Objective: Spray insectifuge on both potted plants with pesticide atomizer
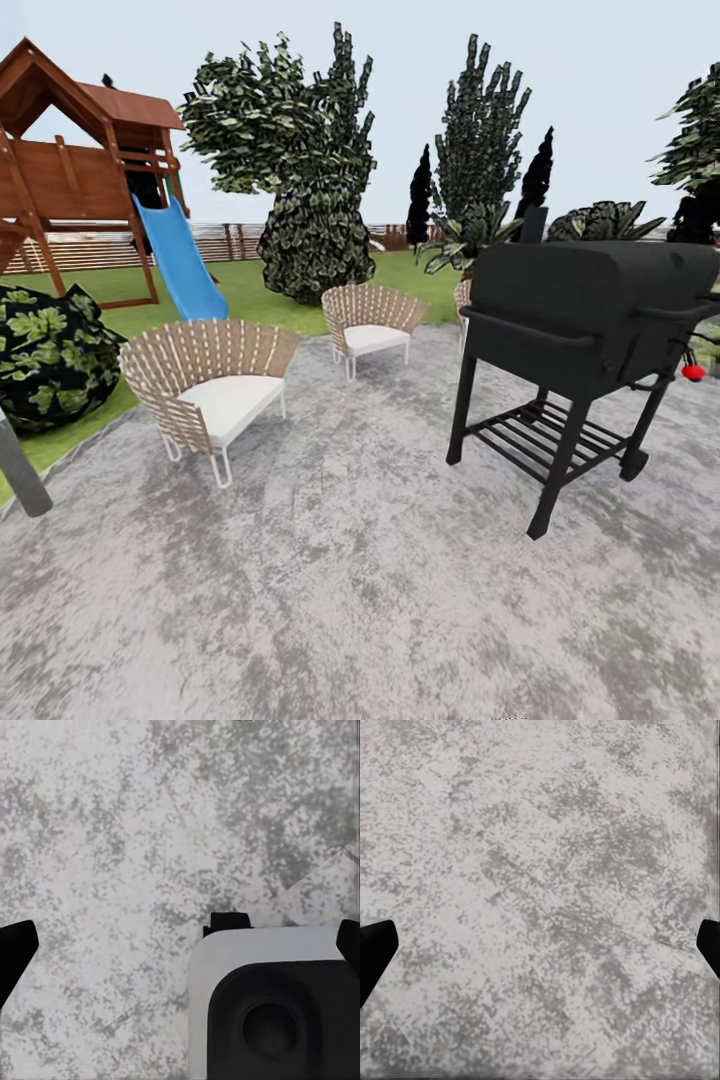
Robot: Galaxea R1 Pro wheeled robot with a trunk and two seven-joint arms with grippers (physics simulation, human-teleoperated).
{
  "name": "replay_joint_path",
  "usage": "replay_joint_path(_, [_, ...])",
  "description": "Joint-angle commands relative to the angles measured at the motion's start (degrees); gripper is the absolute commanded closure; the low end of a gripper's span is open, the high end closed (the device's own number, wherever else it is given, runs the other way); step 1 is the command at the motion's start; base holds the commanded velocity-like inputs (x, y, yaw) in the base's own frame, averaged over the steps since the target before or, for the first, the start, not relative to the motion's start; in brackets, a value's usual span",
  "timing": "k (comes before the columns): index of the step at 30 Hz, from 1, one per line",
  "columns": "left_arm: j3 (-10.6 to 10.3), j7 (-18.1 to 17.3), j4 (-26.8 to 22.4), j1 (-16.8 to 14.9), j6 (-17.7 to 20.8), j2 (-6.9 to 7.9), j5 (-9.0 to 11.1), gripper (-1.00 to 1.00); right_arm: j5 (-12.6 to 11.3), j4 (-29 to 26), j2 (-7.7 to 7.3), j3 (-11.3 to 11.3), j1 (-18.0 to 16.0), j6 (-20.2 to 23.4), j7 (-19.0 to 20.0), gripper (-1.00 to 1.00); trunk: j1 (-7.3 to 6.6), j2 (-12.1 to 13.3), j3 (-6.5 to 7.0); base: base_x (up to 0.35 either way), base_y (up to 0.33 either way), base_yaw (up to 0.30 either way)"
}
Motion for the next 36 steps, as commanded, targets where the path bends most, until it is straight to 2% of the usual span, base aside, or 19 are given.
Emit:
replay_joint_path(1, [0.0,0.0,0.2,-0.1,-0.4,0.00,0.0,-1.00,0.0,0.1,0.00,0.0,0.0,-0.2,0.0,-1.00,0.00,0.0,-0.11,0.000,0.000,-0.267])
replay_joint_path(36, [0.1,0.4,0.2,-0.1,-0.6,-0.02,0.2,-1.00,0.1,0.1,0.01,0.0,0.0,-0.2,0.0,-1.00,0.00,0.0,-2.05,0.000,0.000,-0.250])
